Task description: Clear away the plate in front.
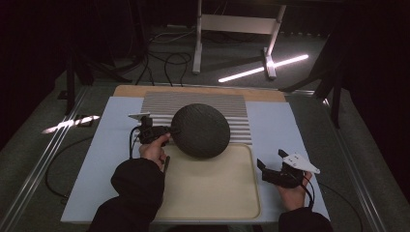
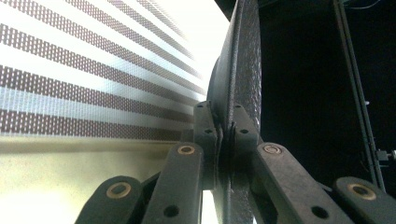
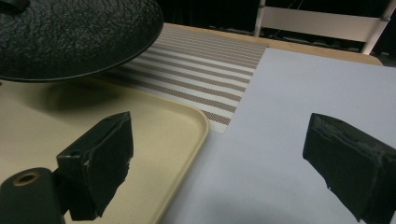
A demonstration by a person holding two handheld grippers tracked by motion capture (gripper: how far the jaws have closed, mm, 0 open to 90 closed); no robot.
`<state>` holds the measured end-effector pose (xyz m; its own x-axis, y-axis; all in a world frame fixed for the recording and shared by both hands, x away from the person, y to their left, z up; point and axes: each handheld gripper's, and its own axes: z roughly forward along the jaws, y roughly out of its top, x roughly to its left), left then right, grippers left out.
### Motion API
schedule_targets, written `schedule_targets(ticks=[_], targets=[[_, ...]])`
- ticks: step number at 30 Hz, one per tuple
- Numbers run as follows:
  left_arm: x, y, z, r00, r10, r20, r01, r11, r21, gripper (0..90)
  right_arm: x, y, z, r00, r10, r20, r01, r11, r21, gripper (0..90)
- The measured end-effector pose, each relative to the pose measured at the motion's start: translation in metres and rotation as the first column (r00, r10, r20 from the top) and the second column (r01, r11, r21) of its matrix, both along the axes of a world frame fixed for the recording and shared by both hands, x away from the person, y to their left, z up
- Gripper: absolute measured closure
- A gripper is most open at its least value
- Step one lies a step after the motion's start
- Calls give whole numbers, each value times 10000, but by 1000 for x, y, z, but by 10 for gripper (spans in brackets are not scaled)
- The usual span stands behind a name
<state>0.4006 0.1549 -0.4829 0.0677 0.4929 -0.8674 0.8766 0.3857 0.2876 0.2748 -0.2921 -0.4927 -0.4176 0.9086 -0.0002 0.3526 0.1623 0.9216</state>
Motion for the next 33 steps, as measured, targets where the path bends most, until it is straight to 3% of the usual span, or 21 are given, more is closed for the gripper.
schedule_targets(ticks=[33], targets=[[-41,18,-12,9996,-265,63,267,9993,-253,860,0,2,0,10000,51,-16,-51,10000,-71,87]])
